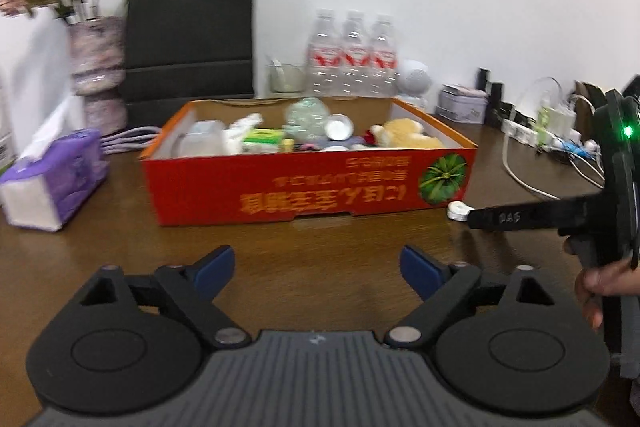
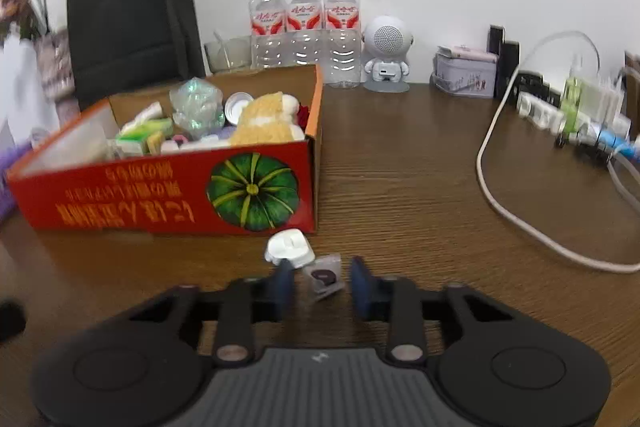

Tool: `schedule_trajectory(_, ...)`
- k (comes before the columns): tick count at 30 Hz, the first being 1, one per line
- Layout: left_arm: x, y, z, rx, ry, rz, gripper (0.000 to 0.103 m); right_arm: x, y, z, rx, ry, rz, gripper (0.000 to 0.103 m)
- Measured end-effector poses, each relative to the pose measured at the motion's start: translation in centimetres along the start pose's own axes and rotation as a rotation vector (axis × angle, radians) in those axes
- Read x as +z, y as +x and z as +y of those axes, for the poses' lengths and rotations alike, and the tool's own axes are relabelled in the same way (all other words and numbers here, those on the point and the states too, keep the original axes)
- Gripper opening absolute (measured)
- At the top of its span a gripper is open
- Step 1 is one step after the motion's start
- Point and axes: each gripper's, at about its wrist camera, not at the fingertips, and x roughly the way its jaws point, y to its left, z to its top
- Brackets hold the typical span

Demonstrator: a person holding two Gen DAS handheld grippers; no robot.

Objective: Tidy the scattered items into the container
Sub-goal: 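Withdraw both tools toward the white cap and dark wrapper, then grasp the white round cap with the left tool while the right tool grasps the dark wrapper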

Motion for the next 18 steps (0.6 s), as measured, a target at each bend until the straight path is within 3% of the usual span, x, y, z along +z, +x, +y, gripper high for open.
schedule_trajectory(4, 1.1, 3.3, -2.3, -0.085, 0.067, 0.039, 0.081, -0.4, -0.8, -0.7, -0.028, 0.042, -0.035, 0.015)
schedule_trajectory(8, 2.1, 6.6, -5.6, -0.183, 0.137, 0.075, 0.076, -0.4, -2.2, -3.2, -0.059, 0.166, -0.117, 0.015)
schedule_trajectory(13, 2.8, 9.8, -9.0, -0.196, 0.146, 0.107, 0.067, -0.6, -3.2, -4.1, -0.125, 0.244, -0.201, 0.016)
schedule_trajectory(18, 3.3, 12.1, -10.1, -0.222, 0.096, 0.166, 0.045, -0.5, -4.0, -4.1, -0.142, 0.259, -0.261, 0.015)
